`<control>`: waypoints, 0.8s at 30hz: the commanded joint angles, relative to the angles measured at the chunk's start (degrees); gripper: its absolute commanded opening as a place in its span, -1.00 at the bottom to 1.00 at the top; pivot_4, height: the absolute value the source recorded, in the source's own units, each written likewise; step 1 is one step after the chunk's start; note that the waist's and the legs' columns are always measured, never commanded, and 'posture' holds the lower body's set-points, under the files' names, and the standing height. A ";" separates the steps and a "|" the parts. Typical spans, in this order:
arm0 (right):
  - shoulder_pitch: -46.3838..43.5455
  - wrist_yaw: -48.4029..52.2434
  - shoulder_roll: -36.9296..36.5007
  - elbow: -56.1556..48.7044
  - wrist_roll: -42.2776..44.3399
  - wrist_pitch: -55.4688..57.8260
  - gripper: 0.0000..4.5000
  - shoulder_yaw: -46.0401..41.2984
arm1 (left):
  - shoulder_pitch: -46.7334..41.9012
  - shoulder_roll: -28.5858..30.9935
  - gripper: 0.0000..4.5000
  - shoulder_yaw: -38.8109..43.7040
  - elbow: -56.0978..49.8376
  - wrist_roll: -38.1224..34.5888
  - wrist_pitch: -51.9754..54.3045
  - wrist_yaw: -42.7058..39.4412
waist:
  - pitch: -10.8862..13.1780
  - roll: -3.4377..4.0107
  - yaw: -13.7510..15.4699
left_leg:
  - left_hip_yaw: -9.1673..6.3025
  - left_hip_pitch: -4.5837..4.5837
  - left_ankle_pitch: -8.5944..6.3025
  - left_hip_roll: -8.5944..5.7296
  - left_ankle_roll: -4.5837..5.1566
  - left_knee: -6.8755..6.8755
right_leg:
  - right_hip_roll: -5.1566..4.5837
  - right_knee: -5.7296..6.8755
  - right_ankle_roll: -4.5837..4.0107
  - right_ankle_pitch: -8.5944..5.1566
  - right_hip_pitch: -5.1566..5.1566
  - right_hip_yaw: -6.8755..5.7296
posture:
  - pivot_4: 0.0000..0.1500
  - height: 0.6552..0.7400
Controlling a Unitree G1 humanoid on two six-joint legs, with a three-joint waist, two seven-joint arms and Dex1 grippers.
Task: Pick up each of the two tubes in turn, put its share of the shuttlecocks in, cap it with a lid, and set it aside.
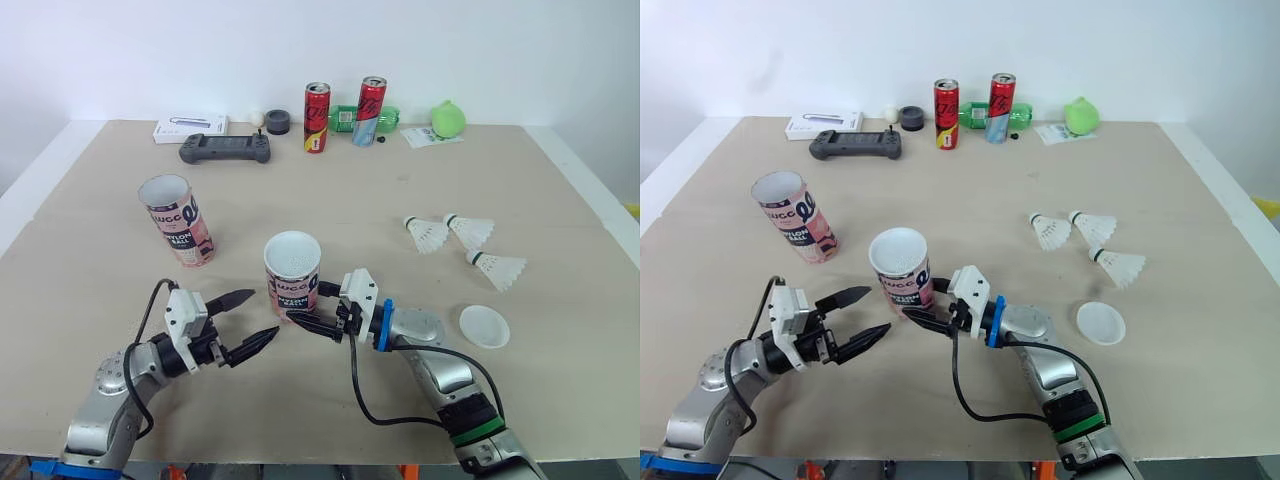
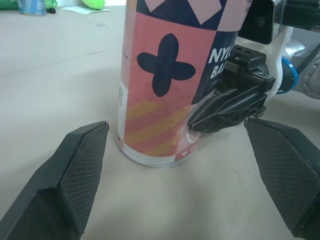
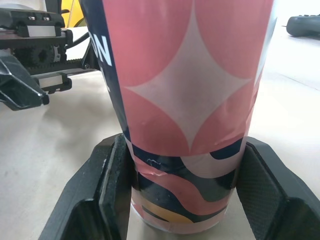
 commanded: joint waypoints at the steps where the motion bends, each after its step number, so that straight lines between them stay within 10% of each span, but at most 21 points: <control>1: 3.13 -0.15 -2.39 -8.96 2.84 2.96 0.25 -2.06 | -2.86 0.91 1.00 0.59 -3.71 -0.21 0.15 0.69 | 0.00 0.00 0.09 | 0.00 -0.01 0.00 -0.01 0.00 -0.01 | 0.00 0.00 0.01 0.00 0.00 0.00 | 1.00 1.00; 12: 19.86 -21.12 -7.55 -33.55 15.28 18.69 0.25 -31.96 | -27.95 -4.52 1.00 -9.10 2.65 0.22 12.57 2.48 | 0.04 0.01 1.84 | -0.11 -0.19 0.00 -0.13 -0.02 0.16 | -0.05 -0.01 0.28 0.13 0.01 -0.04 | 1.00 1.00; 24: 21.10 -36.39 -9.33 -10.33 17.36 8.86 0.25 -63.99 | -42.00 -24.77 1.00 -22.96 24.72 7.51 6.29 -4.00 | 0.01 0.07 1.55 | -0.05 -0.22 -0.01 -0.25 0.02 0.27 | -0.09 -0.04 0.26 0.13 0.10 0.07 | 1.00 1.00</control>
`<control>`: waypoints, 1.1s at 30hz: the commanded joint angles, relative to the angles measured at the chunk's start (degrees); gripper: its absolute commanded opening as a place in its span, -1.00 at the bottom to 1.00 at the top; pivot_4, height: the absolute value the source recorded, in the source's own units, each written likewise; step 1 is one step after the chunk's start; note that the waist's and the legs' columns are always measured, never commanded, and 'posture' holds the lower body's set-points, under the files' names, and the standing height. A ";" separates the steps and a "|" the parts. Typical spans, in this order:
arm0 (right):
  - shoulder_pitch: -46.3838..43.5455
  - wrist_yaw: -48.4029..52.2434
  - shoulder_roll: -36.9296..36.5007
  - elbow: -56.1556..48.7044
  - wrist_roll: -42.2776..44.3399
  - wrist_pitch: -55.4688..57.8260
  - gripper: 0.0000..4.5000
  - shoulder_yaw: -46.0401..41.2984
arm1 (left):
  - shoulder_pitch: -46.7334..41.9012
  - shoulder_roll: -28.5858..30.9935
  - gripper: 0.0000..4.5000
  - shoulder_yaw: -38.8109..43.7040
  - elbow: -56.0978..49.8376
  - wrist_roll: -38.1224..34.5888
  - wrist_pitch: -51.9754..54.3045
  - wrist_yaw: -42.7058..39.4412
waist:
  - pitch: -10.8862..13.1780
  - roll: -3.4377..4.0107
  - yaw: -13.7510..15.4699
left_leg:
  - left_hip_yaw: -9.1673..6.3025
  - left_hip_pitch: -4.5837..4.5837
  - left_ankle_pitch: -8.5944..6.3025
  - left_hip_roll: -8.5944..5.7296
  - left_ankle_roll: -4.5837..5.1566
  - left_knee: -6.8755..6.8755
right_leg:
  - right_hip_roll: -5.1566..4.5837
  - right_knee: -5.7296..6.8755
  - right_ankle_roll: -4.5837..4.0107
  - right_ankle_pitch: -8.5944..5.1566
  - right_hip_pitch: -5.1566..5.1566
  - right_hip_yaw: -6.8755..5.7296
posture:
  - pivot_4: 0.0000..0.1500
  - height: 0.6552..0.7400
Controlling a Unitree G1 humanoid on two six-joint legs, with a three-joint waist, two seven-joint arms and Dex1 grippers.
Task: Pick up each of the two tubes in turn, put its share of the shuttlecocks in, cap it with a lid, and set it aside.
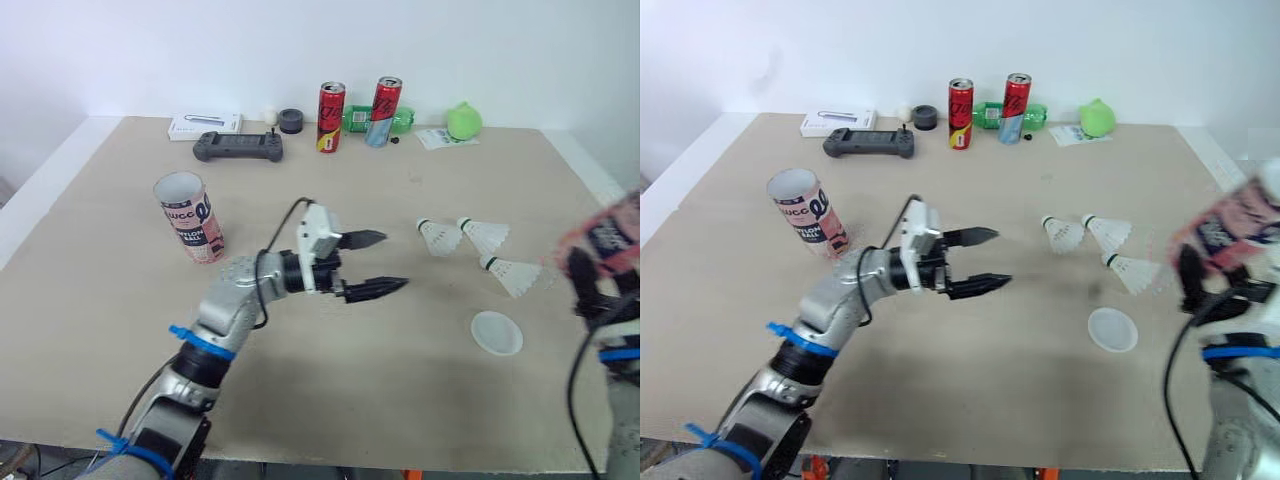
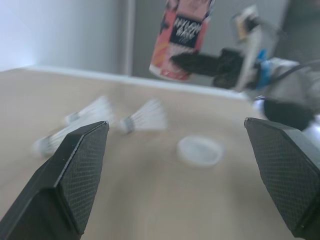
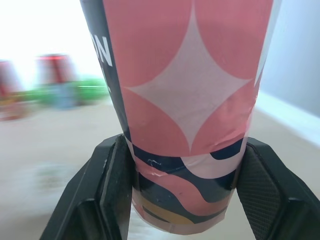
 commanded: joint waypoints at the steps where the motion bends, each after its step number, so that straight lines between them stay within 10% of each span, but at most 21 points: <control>1: -0.99 -1.14 -2.00 11.32 -3.22 -7.47 0.25 -3.41 | -0.48 -2.78 1.00 -4.45 4.68 4.48 -4.60 -2.46 | -0.03 0.06 -0.27 | 0.09 0.07 -0.01 0.00 0.03 -0.01 | 0.01 -0.01 0.00 0.00 0.01 0.10 | 1.00 1.00; 16: -0.85 -0.50 -2.71 31.45 -7.29 -19.68 0.25 -0.29 | 5.00 -2.74 1.00 -4.94 1.71 7.34 -5.06 -1.50 | -0.21 0.64 -1.44 | 0.31 0.35 0.01 -0.02 0.17 0.04 | 0.03 0.02 -0.08 -0.05 0.19 0.39 | 1.00 1.00; 18: 0.08 -0.51 -2.34 30.59 -6.89 -19.76 0.62 -0.32 | 5.70 -2.49 1.00 -4.49 1.13 7.28 -4.90 -1.09 | -0.23 0.66 -1.44 | 0.31 0.35 0.01 -0.03 0.17 0.05 | 0.03 0.01 -0.08 -0.05 0.20 0.40 | 1.00 1.00; 21: 2.26 -0.52 -1.83 27.98 -5.69 -19.29 0.96 -0.65 | 6.75 -2.47 1.00 -4.02 0.57 7.30 -5.26 -0.24 | -0.27 0.72 -1.42 | 0.29 0.34 0.01 -0.04 0.17 -0.01 | 0.03 0.01 -0.09 -0.11 0.20 0.40 | 1.00 1.00; 33: 31.53 13.02 0.62 -13.04 3.13 -9.14 0.96 9.13 | 17.53 2.59 1.00 4.59 -5.60 8.76 -9.63 9.36 | -0.45 1.03 -1.72 | 0.27 0.41 -0.01 -0.02 0.18 -0.23 | 0.03 0.02 -0.07 -0.23 0.13 0.42 | 1.00 1.00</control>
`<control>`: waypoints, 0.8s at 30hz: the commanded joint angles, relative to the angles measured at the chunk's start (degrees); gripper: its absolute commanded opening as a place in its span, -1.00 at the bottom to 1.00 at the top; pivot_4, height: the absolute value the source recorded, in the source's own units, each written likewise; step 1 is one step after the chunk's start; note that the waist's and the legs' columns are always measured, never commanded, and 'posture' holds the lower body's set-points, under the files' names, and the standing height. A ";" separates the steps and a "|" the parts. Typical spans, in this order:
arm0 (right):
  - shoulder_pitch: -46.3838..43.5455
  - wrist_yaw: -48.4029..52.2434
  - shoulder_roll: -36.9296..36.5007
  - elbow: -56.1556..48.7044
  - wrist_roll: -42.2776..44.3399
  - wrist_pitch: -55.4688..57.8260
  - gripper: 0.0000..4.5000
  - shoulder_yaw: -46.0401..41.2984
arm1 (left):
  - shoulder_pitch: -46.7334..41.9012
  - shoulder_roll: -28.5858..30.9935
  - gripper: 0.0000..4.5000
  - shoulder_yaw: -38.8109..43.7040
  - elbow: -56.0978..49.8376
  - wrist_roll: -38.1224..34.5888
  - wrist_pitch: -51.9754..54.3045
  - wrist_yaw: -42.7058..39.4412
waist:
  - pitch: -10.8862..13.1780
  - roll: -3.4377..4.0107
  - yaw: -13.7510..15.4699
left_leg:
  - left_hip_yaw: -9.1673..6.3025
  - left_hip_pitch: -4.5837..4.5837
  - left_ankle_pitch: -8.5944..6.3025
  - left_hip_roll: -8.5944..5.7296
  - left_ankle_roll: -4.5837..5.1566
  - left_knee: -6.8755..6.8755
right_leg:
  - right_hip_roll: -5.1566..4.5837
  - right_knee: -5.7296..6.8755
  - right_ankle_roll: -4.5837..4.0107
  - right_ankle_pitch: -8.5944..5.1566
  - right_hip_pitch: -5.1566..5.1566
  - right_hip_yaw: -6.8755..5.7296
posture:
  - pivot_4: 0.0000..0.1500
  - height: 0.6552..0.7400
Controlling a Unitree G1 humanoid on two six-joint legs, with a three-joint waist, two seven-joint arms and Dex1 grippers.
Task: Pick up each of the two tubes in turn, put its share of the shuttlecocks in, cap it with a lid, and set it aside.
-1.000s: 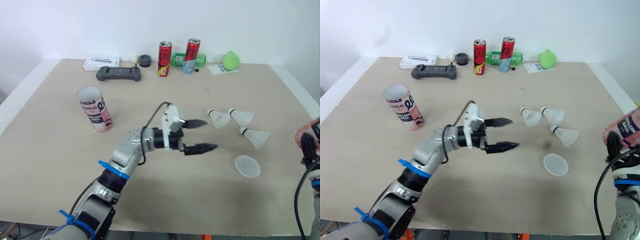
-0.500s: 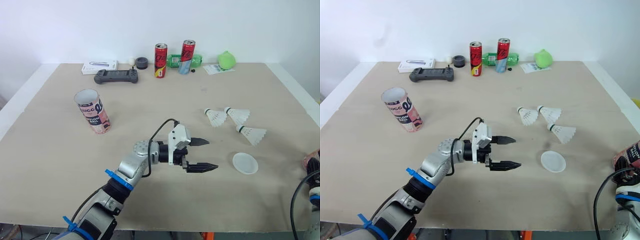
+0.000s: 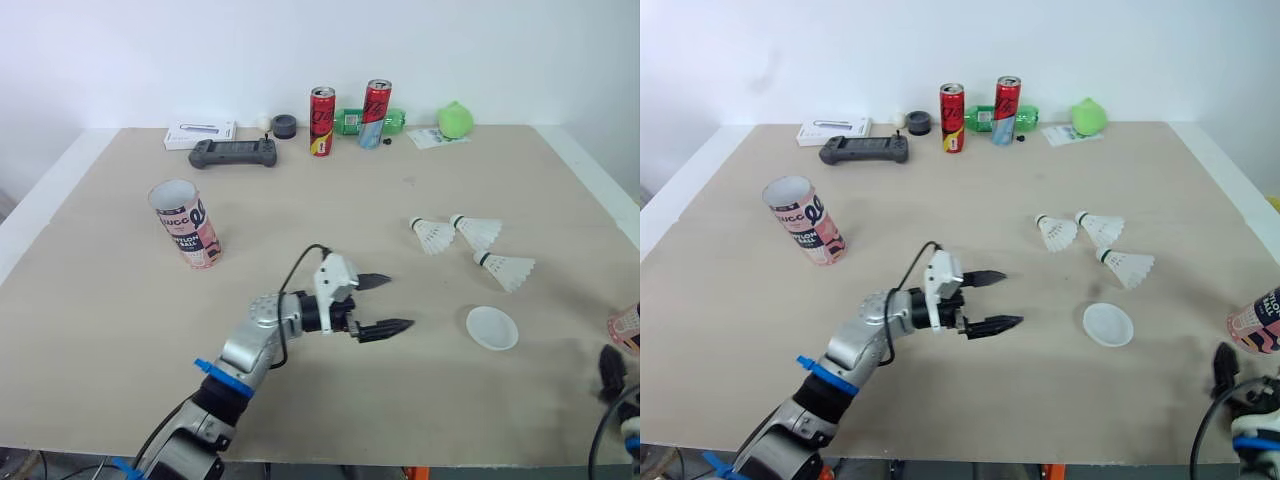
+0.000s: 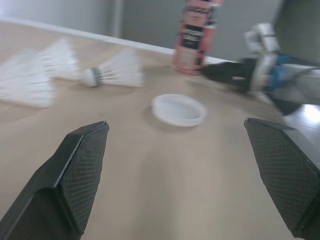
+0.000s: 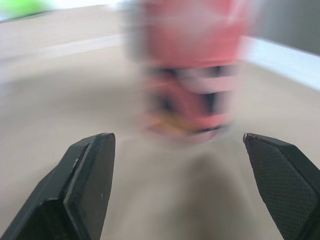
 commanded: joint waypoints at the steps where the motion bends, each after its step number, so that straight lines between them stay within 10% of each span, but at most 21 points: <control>1: 10.33 9.38 -4.45 -21.31 4.19 5.74 0.96 6.66 | 5.53 2.59 1.00 5.73 -7.11 0.35 -2.51 5.42 | -0.06 0.09 -0.39 | 0.03 0.07 0.00 0.07 -0.01 -0.01 | 0.03 0.01 0.00 0.00 -0.01 -0.01 | 1.00 1.00; 10: -15.44 8.51 -21.08 -37.03 6.77 22.35 0.96 30.33 | 21.08 6.30 1.00 17.49 -18.39 4.18 -8.57 20.36 | 0.41 -1.22 -0.44 | 0.13 0.25 0.20 0.19 -0.18 0.16 | 0.05 0.01 -0.08 0.10 0.00 -0.04 | 1.00 1.00; 24: -37.94 12.01 -12.77 -22.96 -7.44 19.04 0.96 49.65 | 16.07 4.69 1.00 24.80 -9.55 10.35 -9.50 37.68 | 0.39 -1.34 2.20 | -0.22 -0.79 0.08 -0.02 -0.74 0.26 | -0.02 -0.20 -0.10 0.22 -0.12 -0.16 | 1.00 1.00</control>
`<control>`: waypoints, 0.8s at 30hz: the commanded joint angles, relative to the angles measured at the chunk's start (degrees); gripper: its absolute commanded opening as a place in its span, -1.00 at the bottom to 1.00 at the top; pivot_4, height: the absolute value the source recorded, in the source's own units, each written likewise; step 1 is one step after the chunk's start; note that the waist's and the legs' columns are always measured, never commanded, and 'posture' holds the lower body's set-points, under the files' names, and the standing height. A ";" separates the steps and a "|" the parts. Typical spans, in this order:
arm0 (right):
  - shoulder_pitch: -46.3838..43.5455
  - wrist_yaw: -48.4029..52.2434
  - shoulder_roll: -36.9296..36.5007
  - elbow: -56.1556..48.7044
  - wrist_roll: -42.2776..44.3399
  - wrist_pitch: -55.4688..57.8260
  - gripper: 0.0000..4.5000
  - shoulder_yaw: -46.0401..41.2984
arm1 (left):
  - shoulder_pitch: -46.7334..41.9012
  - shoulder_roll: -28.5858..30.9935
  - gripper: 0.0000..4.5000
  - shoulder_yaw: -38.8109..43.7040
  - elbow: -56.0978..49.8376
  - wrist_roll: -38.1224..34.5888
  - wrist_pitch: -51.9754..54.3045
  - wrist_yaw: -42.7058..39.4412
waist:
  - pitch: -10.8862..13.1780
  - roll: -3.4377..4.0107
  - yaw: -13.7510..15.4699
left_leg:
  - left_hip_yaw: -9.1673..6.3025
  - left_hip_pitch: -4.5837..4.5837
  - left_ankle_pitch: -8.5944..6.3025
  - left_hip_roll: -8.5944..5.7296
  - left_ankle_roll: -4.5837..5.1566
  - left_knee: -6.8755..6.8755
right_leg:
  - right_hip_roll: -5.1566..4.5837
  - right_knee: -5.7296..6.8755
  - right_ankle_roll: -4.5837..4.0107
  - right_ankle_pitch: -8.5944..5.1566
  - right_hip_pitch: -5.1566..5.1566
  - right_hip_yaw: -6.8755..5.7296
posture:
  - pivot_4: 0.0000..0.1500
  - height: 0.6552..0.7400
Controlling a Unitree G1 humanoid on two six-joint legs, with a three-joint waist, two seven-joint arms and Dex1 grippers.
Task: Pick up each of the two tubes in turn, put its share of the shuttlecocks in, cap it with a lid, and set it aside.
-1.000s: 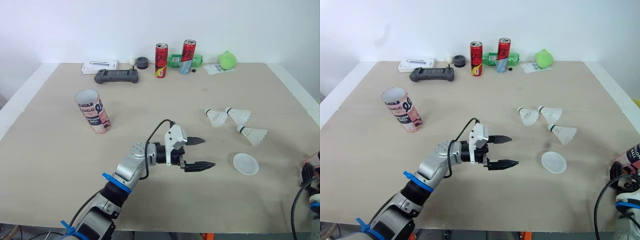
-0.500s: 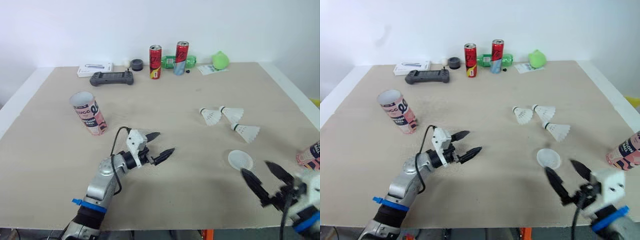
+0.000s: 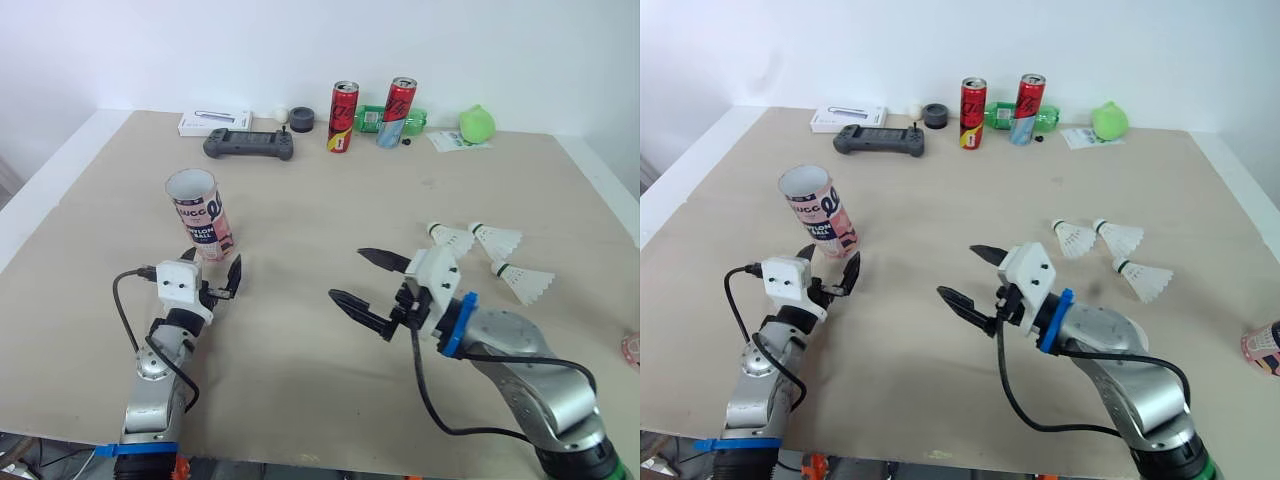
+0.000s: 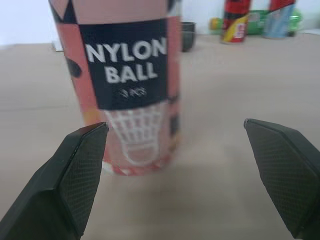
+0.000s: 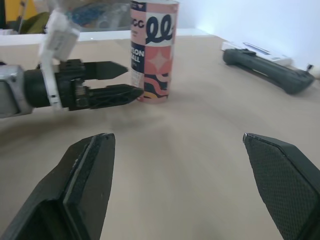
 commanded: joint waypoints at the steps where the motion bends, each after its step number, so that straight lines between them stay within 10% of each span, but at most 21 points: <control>1: -1.31 1.13 0.81 0.05 -1.66 -1.72 0.96 0.37 | -3.29 1.17 1.00 0.76 3.71 -0.09 -0.22 0.36 | 0.00 0.00 -0.06 | 0.00 0.02 0.00 0.01 0.00 0.01 | 0.01 0.01 0.02 -0.01 0.01 -0.01 | 1.00 1.00; 24: -1.66 0.97 4.31 -1.27 -5.10 -0.15 0.96 1.08 | -24.78 4.70 1.00 2.63 31.98 -0.03 -2.00 0.61 | 0.00 0.00 -0.62 | -0.04 0.06 0.19 0.09 0.11 0.22 | 0.09 0.16 0.38 0.11 0.04 -0.10 | 1.00 1.00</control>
